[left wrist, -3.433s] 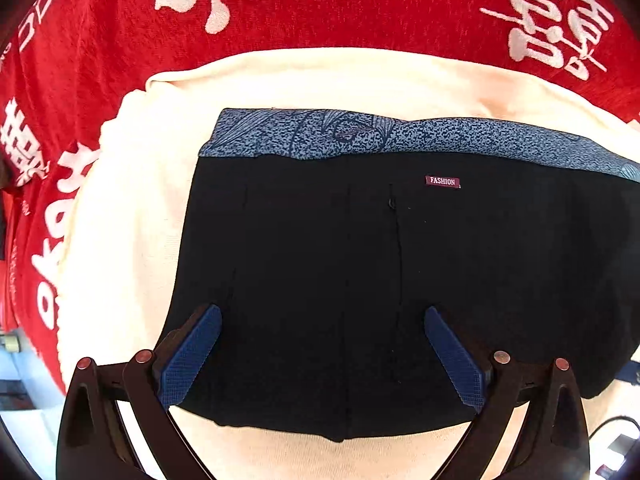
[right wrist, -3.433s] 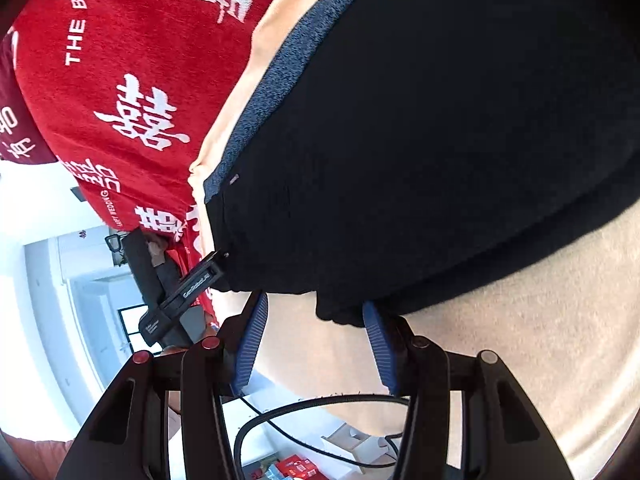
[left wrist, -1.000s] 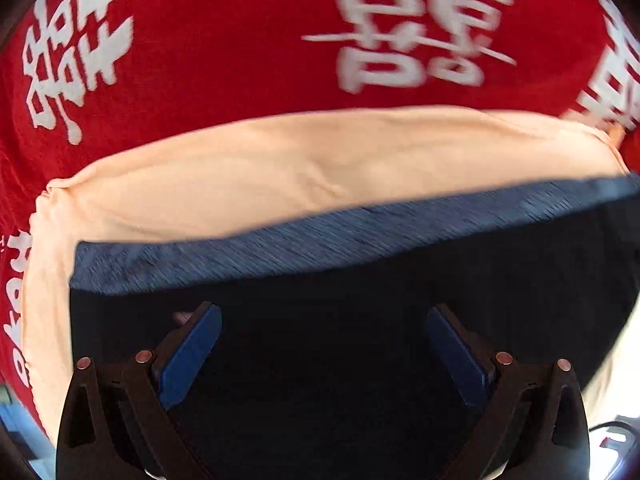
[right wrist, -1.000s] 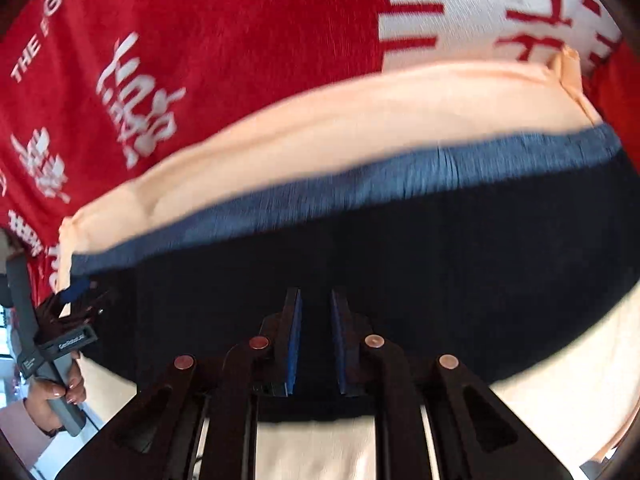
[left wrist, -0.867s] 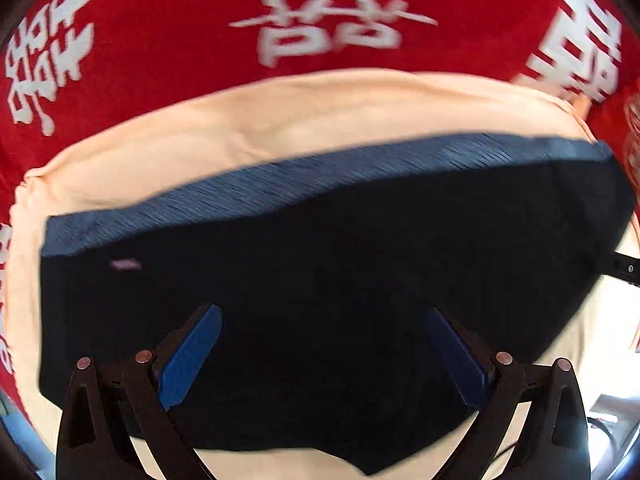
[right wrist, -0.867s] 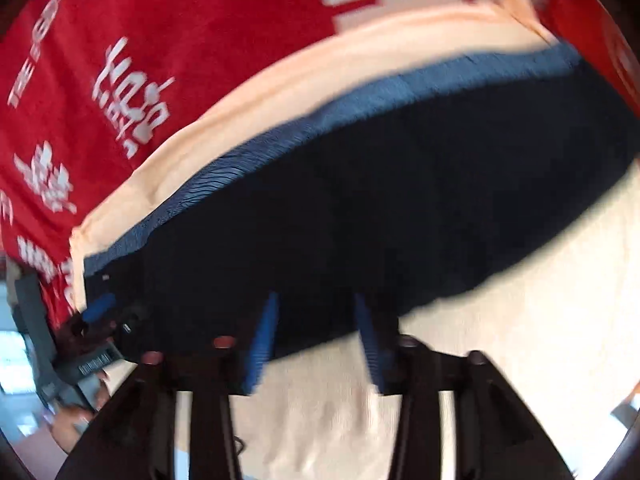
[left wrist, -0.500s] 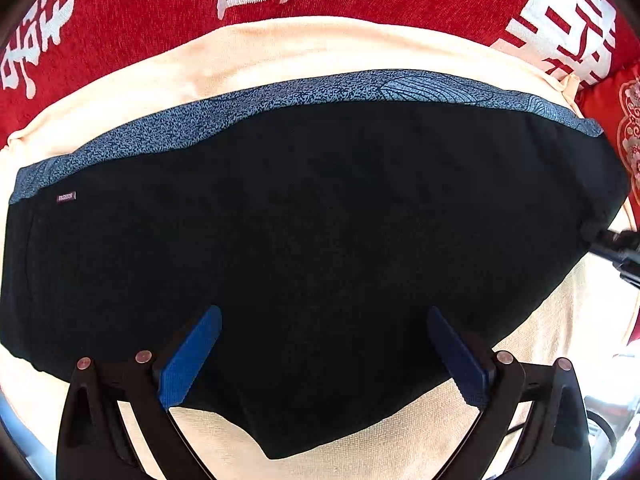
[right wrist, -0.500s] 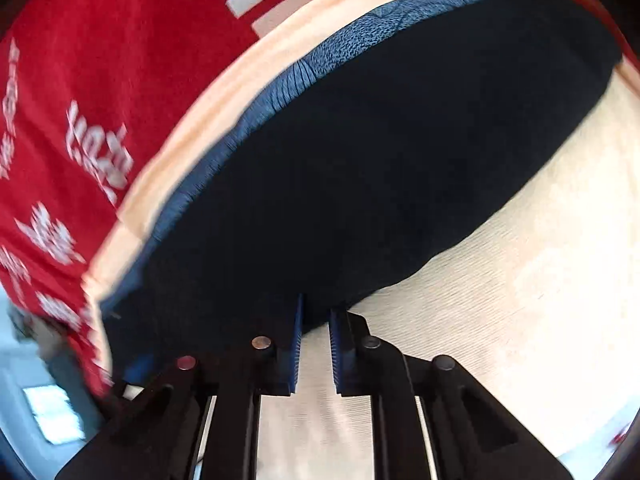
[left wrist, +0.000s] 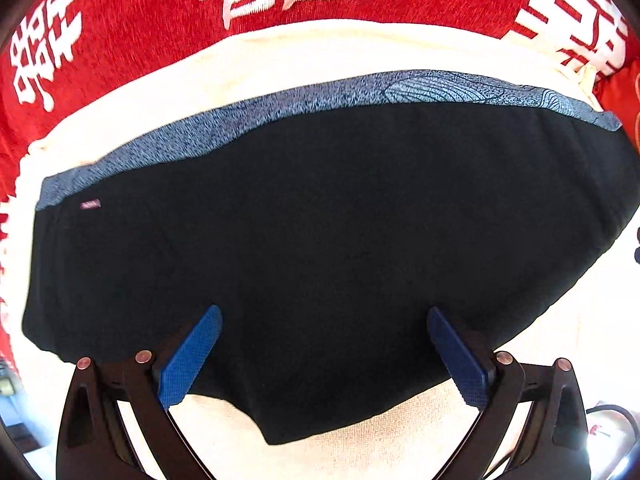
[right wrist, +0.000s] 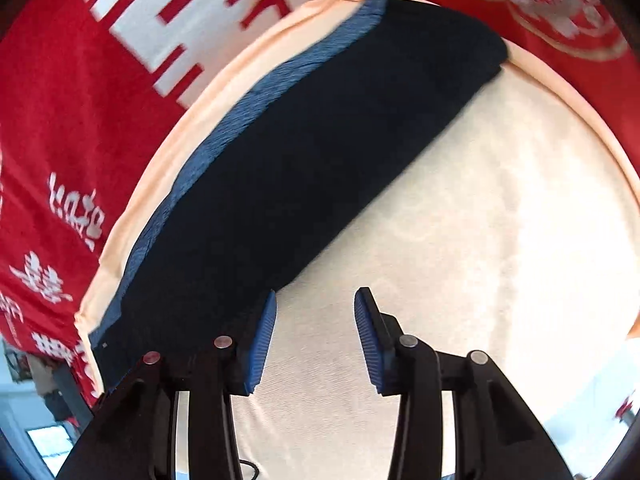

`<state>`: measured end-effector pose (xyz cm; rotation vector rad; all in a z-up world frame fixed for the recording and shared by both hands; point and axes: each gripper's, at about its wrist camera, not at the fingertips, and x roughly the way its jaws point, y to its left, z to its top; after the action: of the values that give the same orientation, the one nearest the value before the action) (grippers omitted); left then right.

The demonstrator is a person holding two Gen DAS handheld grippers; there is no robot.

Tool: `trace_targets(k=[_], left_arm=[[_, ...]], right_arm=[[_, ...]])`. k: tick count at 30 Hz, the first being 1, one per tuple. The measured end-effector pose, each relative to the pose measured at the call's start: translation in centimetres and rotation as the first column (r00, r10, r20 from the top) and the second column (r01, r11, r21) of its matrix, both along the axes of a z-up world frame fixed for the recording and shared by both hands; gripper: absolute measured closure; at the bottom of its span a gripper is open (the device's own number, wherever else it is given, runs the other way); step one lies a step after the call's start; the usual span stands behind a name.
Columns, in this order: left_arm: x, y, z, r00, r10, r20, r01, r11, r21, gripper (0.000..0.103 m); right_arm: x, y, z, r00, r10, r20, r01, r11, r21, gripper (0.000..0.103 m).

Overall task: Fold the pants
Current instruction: 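Grasp the folded trouser corner with the right gripper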

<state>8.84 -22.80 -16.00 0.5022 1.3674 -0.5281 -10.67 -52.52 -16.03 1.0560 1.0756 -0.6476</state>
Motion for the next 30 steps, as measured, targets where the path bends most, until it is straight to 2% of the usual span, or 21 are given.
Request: trace_targets(k=[3,6,12,13,15,16,18,19,21,23,24,25,27,30], left_arm=[[-0.5,-1.7,1.6,1.0,0.004,0.002,-0.004,0.999,-0.034,0.0],[-1.6,-4.9,3.4,0.999,-0.034,0.018,0.035,0.997,-0.068,0.0],[-4.5,-14.0,3.0,0.997,-0.078,0.003,0.078,0.99,-0.116,0.0],[-4.4,-15.3,2.7,0.997,-0.078,0.001,0.078,0.99,-0.121,0.0],[-5.3,-17.4,1.3,0.997,-0.083,-0.006,0.082,0.992,-0.094,0.0],[-6.2,-18.1,1.0,0.996,-0.085,-0.014,0.084,0.994,-0.074,0.0],[-5.2,-18.1,0.8,0.997,-0.074,-0.001,0.074,0.995,-0.062,0.0],[-5.2,-18.0,0.8,0.998,-0.066,0.005,0.066,0.995,-0.072,0.0],[-5.2,-17.9,0.9,0.998,-0.061,-0.001,0.061,0.995,-0.075,0.0],[-5.3,-18.3,1.0,0.998,-0.069,-0.001,0.069,0.996,-0.057,0.0],[-5.3,-18.4,1.1,0.997,-0.072,0.002,0.073,0.996,-0.048,0.0],[-5.4,-18.5,1.0,0.997,-0.075,0.006,0.075,0.996,-0.042,0.0],[-5.5,-18.8,1.1,0.997,-0.073,0.012,0.074,0.997,-0.034,0.0],[-5.6,-19.5,0.6,0.998,-0.064,0.017,0.065,0.997,-0.033,0.0]], right_arm=[[-1.5,-2.0,0.0,0.999,-0.038,0.002,0.038,0.999,-0.015,0.058],[-2.8,-4.7,0.1,0.996,-0.084,0.019,0.085,0.996,-0.03,0.058],[-3.4,-11.2,0.0,0.987,-0.145,0.062,0.15,0.985,-0.086,0.058],[-3.6,-12.1,-0.3,0.985,-0.155,0.07,0.16,0.985,-0.071,0.064],[-3.2,-13.3,0.0,0.986,-0.153,0.069,0.157,0.986,-0.052,0.097],[-2.7,-13.3,0.8,0.99,-0.122,0.073,0.128,0.988,-0.086,0.097],[-0.7,-12.2,2.4,0.998,0.004,0.057,0.007,0.982,-0.19,0.097],[-0.2,-11.8,2.6,0.999,0.029,0.043,-0.02,0.979,-0.204,0.096],[-1.2,-12.2,1.8,0.999,0.007,0.047,0.0,0.989,-0.146,0.092],[-3.3,-12.7,0.7,0.993,-0.097,0.07,0.101,0.993,-0.06,0.076],[-4.5,-12.9,0.2,0.983,-0.156,0.098,0.158,0.987,-0.012,0.062],[-5.5,-12.9,-0.4,0.968,-0.209,0.136,0.206,0.978,0.041,0.058],[-6.3,-13.0,-0.7,0.95,-0.252,0.183,0.241,0.967,0.079,0.058],[-5.0,-13.4,-0.5,0.953,-0.215,0.214,0.205,0.976,0.069,0.059]])
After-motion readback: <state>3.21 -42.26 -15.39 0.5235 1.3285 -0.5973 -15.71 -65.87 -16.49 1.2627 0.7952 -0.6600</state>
